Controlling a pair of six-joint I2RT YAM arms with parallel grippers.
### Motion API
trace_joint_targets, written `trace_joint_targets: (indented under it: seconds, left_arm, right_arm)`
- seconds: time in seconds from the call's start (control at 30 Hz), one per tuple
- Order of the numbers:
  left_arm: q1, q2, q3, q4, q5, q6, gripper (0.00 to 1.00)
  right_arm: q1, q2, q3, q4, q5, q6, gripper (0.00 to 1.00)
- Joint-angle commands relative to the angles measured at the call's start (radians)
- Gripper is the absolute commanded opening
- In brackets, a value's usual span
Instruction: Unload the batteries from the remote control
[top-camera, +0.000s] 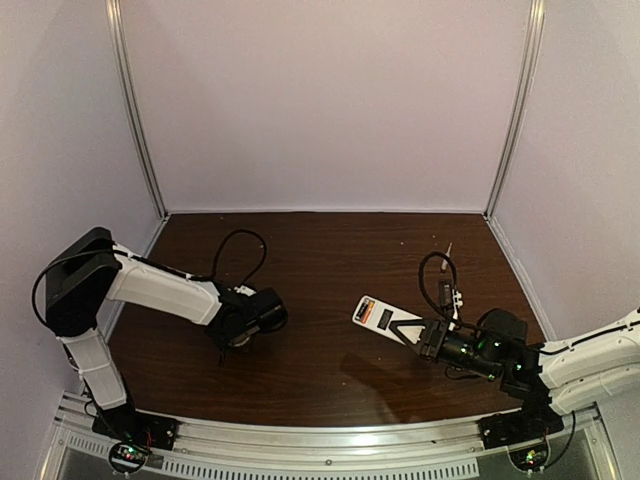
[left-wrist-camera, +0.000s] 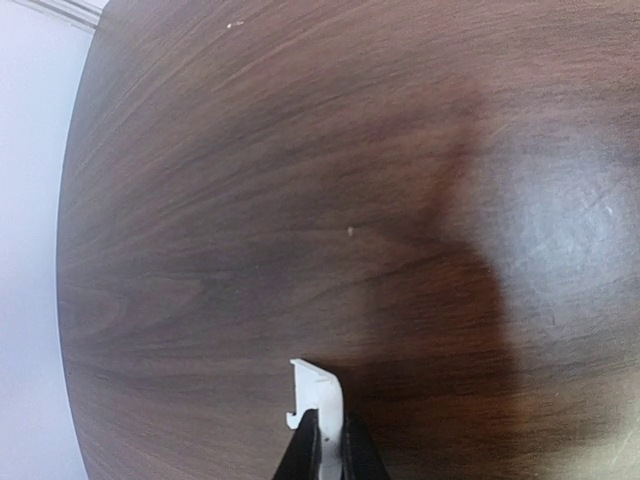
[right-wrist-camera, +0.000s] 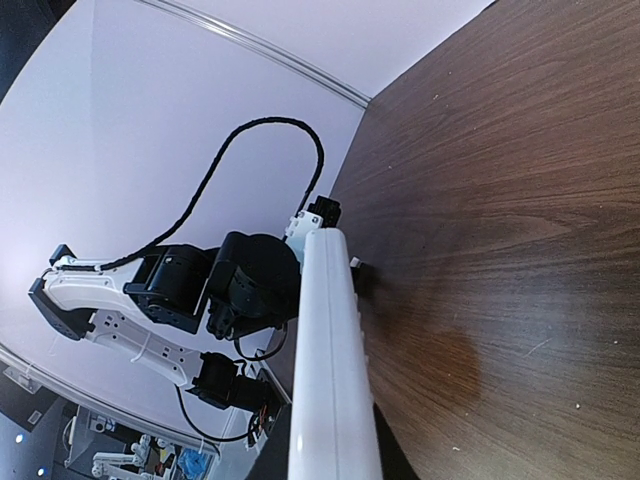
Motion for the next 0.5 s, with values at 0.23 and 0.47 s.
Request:
trace_joint_targets:
  seconds: [0.23, 0.47]
  left_arm:
    - [0.004, 0.034, 0.005, 0.132, 0.2, 0.027, 0.0]
    - [0.011, -0.005, 0.003, 0.175, 0.28, 0.073, 0.0]
  right_arm:
    - [-0.001, -0.021, 0.015, 0.007, 0.022, -0.012, 0.0]
    - [0.0, -0.021, 0.013, 0.008, 0.018, -0.008, 0.0]
